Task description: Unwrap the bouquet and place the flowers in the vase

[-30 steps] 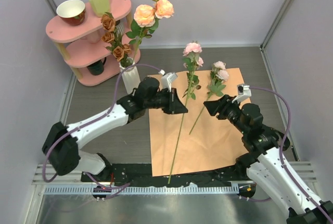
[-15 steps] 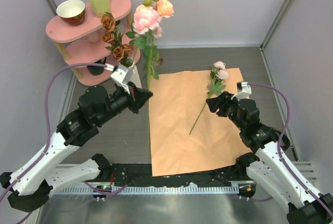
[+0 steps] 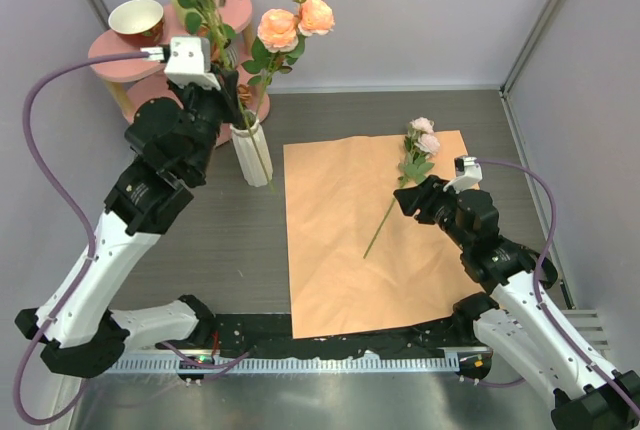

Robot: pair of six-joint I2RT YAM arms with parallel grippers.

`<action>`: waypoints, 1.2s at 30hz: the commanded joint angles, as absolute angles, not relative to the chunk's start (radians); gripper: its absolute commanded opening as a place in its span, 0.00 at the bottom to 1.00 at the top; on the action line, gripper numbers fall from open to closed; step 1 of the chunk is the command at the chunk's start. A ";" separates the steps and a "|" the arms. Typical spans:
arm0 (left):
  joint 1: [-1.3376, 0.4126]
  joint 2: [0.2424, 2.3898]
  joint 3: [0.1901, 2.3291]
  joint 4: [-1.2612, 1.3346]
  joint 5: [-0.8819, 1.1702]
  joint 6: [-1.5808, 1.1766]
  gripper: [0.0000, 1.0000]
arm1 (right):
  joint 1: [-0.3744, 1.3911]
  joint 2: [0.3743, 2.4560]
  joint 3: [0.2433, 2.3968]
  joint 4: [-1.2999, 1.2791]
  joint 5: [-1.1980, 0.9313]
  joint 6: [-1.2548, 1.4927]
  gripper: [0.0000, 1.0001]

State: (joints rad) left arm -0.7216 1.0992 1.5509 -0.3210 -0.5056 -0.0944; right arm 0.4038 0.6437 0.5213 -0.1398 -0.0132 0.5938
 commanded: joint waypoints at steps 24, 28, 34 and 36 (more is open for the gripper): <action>-0.468 1.292 1.634 0.274 -0.545 0.173 0.00 | 0.405 0.612 0.561 -0.149 0.026 0.577 0.53; -0.460 1.296 1.568 0.310 -0.537 0.170 0.00 | 0.405 0.606 0.560 -0.155 0.028 0.575 0.53; -0.457 1.278 1.404 0.391 -0.557 0.157 0.00 | 0.405 0.600 0.551 -0.156 0.028 0.578 0.53; -0.456 1.279 1.365 0.400 -0.595 0.135 0.00 | 0.405 0.603 0.546 -0.156 0.026 0.580 0.53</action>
State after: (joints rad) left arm -0.4633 1.3014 1.4414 0.2848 -0.5495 0.1623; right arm 0.4038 0.6128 0.5220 -0.1749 0.0082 0.5888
